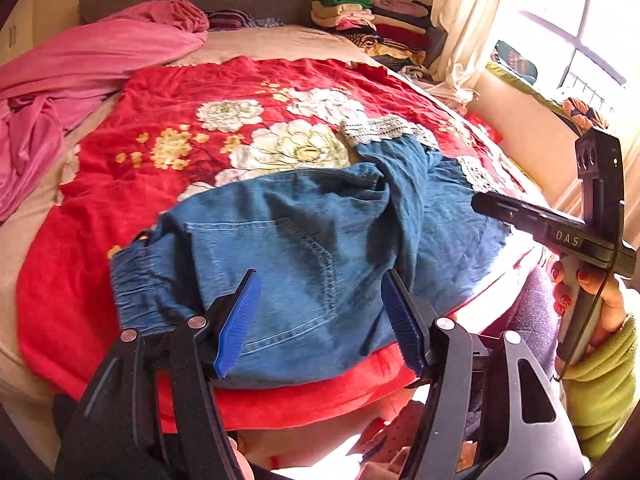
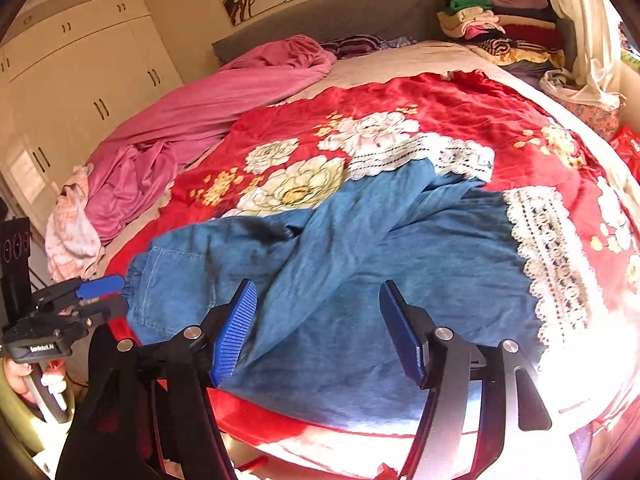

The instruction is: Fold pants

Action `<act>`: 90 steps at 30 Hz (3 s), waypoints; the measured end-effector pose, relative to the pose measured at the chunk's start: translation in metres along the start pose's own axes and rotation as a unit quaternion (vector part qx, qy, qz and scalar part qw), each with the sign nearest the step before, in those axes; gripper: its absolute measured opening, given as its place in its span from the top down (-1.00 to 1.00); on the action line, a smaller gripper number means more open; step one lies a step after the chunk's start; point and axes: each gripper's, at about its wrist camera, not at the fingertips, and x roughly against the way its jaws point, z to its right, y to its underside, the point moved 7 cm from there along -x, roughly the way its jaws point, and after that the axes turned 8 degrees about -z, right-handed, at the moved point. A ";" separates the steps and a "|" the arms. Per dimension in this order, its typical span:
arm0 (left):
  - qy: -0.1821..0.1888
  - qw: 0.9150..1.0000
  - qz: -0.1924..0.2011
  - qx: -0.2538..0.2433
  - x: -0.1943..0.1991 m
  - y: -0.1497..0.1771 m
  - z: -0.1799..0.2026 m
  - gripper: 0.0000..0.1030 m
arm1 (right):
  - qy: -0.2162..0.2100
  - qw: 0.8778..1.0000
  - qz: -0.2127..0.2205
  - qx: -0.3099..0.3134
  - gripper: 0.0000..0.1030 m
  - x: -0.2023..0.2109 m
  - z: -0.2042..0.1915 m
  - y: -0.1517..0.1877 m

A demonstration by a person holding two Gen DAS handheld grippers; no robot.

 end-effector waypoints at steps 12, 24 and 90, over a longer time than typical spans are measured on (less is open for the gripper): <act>0.057 0.996 -0.059 -0.034 -0.080 -0.017 0.061 -0.06 | 0.059 0.996 -0.037 0.063 -0.33 -0.078 0.007 -0.106; 0.077 0.993 -0.078 -0.047 -0.107 -0.017 0.073 0.22 | 0.145 0.976 -0.143 0.081 -0.28 -0.207 0.028 -0.125; 0.016 0.971 -0.064 -0.229 -0.111 0.025 0.138 1.00 | 0.035 0.971 0.029 -0.234 0.66 0.062 0.175 0.089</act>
